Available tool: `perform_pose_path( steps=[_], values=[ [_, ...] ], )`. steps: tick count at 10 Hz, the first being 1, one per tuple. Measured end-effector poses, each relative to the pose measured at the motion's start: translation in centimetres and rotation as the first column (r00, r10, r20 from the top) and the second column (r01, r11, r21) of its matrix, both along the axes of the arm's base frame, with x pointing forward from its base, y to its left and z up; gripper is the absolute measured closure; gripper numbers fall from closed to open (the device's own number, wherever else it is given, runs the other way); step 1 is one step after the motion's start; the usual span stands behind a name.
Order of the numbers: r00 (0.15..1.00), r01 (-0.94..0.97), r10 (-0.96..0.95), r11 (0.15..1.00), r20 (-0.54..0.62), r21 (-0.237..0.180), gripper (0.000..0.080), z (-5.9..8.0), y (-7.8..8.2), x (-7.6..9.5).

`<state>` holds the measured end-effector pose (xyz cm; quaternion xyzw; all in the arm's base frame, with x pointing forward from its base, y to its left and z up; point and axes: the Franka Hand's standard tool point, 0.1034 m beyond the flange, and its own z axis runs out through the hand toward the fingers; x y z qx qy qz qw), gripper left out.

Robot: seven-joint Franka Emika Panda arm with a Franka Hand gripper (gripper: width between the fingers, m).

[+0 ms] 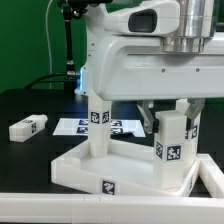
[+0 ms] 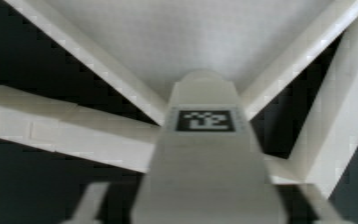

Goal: Assemble desk

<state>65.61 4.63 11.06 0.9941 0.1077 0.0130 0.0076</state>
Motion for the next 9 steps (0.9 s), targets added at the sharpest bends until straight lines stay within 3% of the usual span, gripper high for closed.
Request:
perform_pose_path(
  steps=[2,5,7,9],
  values=[
    [0.999,0.040,-0.040,0.999,0.000,0.001,0.0511,-0.02,-0.04,-0.01],
    [0.964,0.267,-0.267,0.964,0.000,0.012,0.0511,-0.05,0.01,-0.01],
    [0.882,0.472,-0.472,0.880,-0.018,0.057,0.0511,-0.05,-0.28,0.05],
    [0.761,0.648,-0.648,0.758,-0.028,0.075,0.0511,-0.16,-0.59,0.12]
  ],
)
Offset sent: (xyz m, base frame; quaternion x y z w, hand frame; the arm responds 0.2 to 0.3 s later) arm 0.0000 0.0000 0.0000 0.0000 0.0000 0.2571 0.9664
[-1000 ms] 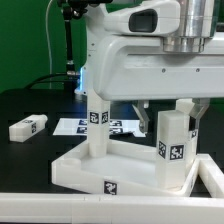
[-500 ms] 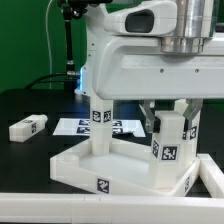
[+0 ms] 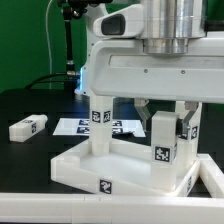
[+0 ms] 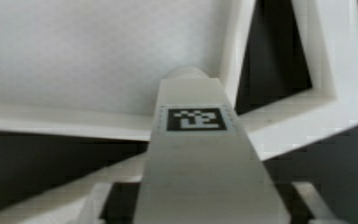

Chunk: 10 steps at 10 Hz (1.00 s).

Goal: Assemble desk

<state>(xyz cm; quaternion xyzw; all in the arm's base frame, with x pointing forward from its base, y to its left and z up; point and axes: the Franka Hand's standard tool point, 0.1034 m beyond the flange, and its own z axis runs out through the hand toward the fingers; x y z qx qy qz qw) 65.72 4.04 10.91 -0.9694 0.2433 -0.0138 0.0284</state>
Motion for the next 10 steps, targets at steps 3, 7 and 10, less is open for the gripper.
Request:
perform_pose_path(
  steps=[3,7,10],
  values=[
    [0.961,0.276,-0.276,0.961,-0.013,0.009,0.0509,-0.05,0.11,-0.03],
    [0.792,0.610,-0.610,0.792,-0.038,0.015,0.0509,-0.12,0.59,-0.12],
    [0.579,0.815,-0.813,0.579,-0.060,0.025,0.0509,-0.21,0.86,-0.10]
  ],
)
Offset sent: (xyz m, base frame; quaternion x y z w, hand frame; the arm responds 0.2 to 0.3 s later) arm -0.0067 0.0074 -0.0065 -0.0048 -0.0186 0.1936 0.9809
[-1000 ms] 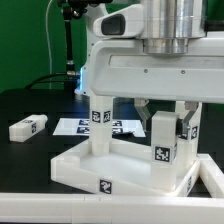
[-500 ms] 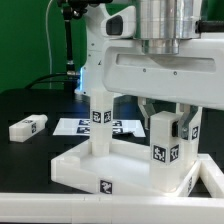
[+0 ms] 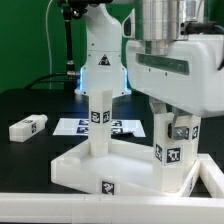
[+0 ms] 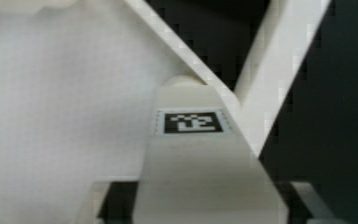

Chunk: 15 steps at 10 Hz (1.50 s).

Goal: Assemble desk

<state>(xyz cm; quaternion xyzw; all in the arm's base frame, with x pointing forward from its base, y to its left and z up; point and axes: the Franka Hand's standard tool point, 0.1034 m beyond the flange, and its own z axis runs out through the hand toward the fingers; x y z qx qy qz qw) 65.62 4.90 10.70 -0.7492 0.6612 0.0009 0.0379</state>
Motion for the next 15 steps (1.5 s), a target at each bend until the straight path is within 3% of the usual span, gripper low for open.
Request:
perform_pose_path(
  steps=[2,5,7,8,9,13,15],
  values=[
    [0.995,0.098,-0.098,0.995,-0.005,0.012,0.0509,0.02,0.17,0.06],
    [0.995,0.102,-0.102,0.995,-0.005,0.013,0.0509,0.02,0.21,0.06],
    [0.998,-0.055,0.055,0.998,0.003,0.003,0.0268,0.05,0.29,0.04],
    [0.987,-0.159,0.159,0.987,0.008,-0.002,0.0187,0.03,0.48,0.00],
    [0.968,-0.252,0.252,0.968,0.007,-0.006,0.0157,0.01,0.59,-0.10],
    [0.803,-0.596,0.596,0.802,0.014,-0.037,0.0151,-0.04,0.96,-0.17],
    [0.663,-0.747,0.749,0.662,0.002,-0.060,0.0151,-0.12,1.01,-0.25]
  ],
)
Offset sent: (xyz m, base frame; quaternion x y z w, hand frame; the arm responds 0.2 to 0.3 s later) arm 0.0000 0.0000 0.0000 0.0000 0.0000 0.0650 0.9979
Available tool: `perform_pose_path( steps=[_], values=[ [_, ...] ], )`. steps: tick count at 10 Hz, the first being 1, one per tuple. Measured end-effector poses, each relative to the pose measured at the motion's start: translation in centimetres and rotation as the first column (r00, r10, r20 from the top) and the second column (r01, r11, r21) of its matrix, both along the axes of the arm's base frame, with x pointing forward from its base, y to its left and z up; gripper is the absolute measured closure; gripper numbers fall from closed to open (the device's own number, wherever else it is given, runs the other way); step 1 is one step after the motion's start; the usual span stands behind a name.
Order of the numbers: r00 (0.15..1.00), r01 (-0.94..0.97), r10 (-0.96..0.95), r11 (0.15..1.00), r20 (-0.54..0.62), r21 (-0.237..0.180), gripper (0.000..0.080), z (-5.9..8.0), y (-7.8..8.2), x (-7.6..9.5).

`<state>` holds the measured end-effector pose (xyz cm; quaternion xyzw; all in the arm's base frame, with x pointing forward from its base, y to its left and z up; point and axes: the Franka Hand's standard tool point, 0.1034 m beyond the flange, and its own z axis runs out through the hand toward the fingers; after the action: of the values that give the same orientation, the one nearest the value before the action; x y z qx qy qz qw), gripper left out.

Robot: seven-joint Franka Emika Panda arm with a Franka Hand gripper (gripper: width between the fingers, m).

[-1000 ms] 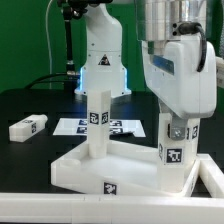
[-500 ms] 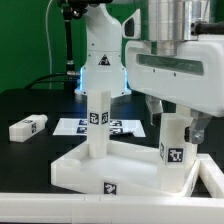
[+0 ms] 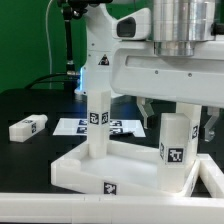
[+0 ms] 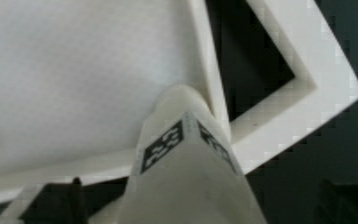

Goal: Assemble desk

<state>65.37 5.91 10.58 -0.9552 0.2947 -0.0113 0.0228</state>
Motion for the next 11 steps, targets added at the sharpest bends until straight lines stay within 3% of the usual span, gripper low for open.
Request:
perform_pose_path(
  steps=[8,10,11],
  values=[
    [0.886,-0.462,0.463,0.886,0.006,-0.033,0.0151,0.03,-0.74,0.06],
    [0.873,-0.487,0.487,0.873,0.006,-0.034,0.0411,0.03,-0.76,0.06],
    [0.874,-0.486,0.486,0.873,0.006,-0.034,0.0411,0.03,-0.76,0.06]
  ],
)
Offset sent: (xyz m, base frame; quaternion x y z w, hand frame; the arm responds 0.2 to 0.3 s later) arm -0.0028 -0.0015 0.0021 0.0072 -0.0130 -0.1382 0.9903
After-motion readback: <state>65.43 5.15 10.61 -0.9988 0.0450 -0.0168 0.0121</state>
